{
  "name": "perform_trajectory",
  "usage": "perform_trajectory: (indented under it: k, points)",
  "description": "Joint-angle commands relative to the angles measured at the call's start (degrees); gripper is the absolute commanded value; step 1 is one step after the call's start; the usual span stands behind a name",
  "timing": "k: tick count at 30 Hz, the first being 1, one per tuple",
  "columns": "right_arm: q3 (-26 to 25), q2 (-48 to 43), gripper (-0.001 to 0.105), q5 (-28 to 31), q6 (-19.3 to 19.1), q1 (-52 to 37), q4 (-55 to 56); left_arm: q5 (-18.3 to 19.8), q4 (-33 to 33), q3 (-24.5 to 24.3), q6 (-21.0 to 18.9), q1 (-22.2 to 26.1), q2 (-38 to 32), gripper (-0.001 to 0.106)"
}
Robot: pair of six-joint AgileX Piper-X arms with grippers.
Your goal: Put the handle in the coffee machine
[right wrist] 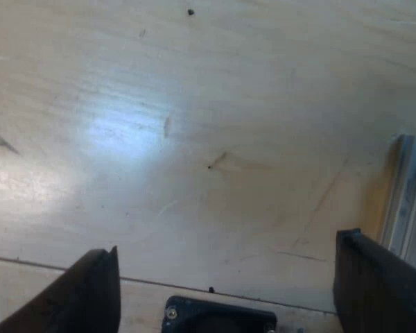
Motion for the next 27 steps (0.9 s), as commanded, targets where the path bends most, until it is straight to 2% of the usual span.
perform_trajectory:
  k: [1, 3, 7, 8, 10, 11, 14, 17, 20, 22, 27]
  points:
    - [-0.7, 1.8, 0.065, 0.5, -1.5, 2.0, -0.2, 1.1, 3.0, -0.9, 6.4, -0.1, 2.3, 0.053]
    - [-0.7, 2.8, 0.065, 0.4, -1.3, 3.4, -1.4, 1.6, 3.8, -0.9, 8.2, -0.1, 3.6, 0.053]
    - [-0.7, 4.6, 0.065, 0.3, -0.4, 7.1, -3.7, 7.2, 5.7, -0.9, 8.6, -0.1, 5.3, 0.053]
    - [-0.7, 5.1, 0.065, 0.3, -0.4, 8.3, -4.2, 7.4, 5.8, -0.9, 9.3, -0.1, 5.5, 0.053]
    - [-0.5, 5.8, 0.065, 0.3, 0.5, 9.9, -5.1, 7.0, 5.8, -0.9, 11.4, -0.1, 5.5, 0.053]
    - [-0.5, 6.2, 0.065, 0.3, 1.8, 10.9, -5.7, 6.6, 5.9, -0.9, 13.6, -0.1, 5.5, 0.053]
    - [-0.5, 6.9, 0.065, 0.3, 5.1, 13.0, -6.8, 4.6, 5.9, -0.9, 16.7, -0.1, 5.5, 0.053]
    - [-0.5, 8.6, 0.065, 0.6, 10.4, 18.7, -9.5, 4.1, 5.8, -0.9, 20.3, -1.3, 5.5, 0.053]
    - [-0.5, 10.4, 0.065, 2.5, 13.2, 22.6, -11.0, 1.7, 5.1, -0.9, 20.4, -6.0, 6.3, 0.053]
    - [-0.5, 11.5, 0.065, 3.8, 14.1, 24.7, -11.8, 1.4, 4.6, -0.9, 20.2, -8.6, 6.8, 0.053]
    - [-0.5, 15.4, 0.065, 4.4, 17.8, 29.1, -14.5, 0.8, 2.6, -0.8, 20.1, -12.0, 8.4, 0.053]
